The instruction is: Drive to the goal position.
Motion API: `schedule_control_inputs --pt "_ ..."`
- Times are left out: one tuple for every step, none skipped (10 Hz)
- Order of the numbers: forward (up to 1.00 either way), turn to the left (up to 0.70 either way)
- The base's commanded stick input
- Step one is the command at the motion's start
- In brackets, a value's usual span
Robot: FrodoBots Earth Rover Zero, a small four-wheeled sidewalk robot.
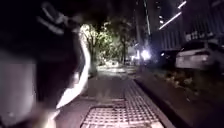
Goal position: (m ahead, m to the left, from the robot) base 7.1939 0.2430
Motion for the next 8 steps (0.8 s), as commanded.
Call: schedule_control_inputs --pt "0.45 -0.18" --pt "0.45 0.00" --pt "0.45 0.00" --pt "0.45 0.00" --pt "0.45 0.00" --pt "0.45 0.00" --pt "0.45 0.00" --pt "0.45 0.00"
